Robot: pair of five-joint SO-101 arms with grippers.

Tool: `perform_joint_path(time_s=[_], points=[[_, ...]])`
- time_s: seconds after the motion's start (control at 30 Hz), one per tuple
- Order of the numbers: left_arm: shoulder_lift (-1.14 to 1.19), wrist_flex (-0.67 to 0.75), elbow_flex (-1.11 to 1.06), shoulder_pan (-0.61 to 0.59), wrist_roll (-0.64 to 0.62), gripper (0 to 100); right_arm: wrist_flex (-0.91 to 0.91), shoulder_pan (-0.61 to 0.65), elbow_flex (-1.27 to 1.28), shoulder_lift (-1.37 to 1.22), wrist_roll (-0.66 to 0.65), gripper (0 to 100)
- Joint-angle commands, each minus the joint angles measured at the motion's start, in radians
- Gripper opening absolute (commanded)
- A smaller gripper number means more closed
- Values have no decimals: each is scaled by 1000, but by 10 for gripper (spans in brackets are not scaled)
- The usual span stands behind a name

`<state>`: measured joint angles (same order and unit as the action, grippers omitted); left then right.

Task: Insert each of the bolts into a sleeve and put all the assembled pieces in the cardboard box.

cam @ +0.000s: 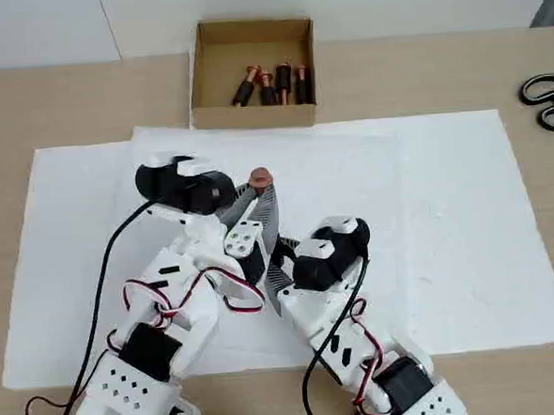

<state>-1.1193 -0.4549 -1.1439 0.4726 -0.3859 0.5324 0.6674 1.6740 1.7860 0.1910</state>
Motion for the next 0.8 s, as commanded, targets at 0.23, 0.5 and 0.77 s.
perform_joint_path(time_s=[0.23,0.5,0.77], points=[[-20,-103,12,5,-5,6,-25,4,5,21,3,4],[-21,-216,10,6,-6,6,-25,2,5,21,3,4],[-21,-324,7,44,-6,6,-24,2,5,21,3,4]])
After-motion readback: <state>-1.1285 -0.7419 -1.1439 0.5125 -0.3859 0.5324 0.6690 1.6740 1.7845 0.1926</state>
